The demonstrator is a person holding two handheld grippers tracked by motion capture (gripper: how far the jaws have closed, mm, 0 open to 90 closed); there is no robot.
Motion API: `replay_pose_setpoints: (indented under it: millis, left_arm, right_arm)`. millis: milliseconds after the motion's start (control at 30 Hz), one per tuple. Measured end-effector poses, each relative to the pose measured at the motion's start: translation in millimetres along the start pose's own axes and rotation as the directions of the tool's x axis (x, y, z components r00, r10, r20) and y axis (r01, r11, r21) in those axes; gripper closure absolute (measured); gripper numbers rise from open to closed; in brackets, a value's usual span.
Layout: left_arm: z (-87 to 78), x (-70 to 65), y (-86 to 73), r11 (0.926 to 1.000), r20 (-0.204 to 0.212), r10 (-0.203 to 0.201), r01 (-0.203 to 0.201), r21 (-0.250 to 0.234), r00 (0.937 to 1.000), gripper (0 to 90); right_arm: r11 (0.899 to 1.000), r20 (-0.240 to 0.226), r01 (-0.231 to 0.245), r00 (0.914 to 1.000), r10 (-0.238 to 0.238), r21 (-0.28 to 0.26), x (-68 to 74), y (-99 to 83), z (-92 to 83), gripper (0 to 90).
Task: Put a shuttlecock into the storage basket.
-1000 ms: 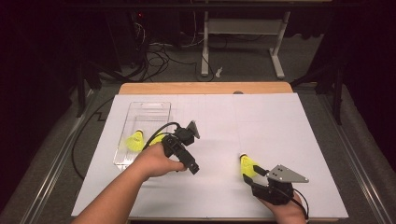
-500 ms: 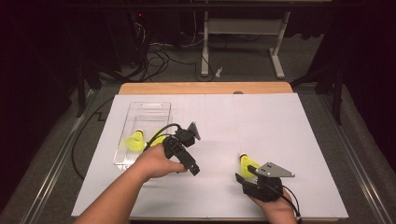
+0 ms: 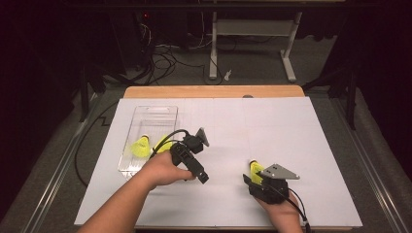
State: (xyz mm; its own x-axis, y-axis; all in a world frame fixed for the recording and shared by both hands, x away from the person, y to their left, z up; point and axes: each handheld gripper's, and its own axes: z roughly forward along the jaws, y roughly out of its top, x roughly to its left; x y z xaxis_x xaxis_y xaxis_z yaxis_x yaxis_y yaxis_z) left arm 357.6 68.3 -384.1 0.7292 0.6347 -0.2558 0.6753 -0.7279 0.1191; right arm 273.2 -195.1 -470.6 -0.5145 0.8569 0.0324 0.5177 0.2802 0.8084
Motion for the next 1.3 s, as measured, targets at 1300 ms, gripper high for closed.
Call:
replay_pose_setpoints:
  millis: [1300]
  left_arm:
    - [5.4,1.4,-1.6,1.0,0.009,-0.005,0.005,-0.002,0.9999,0.7]
  right_arm:
    - [0.999,0.041,-0.037,0.9985,0.035,0.029,-1.7,-5.2,0.4,81.5]
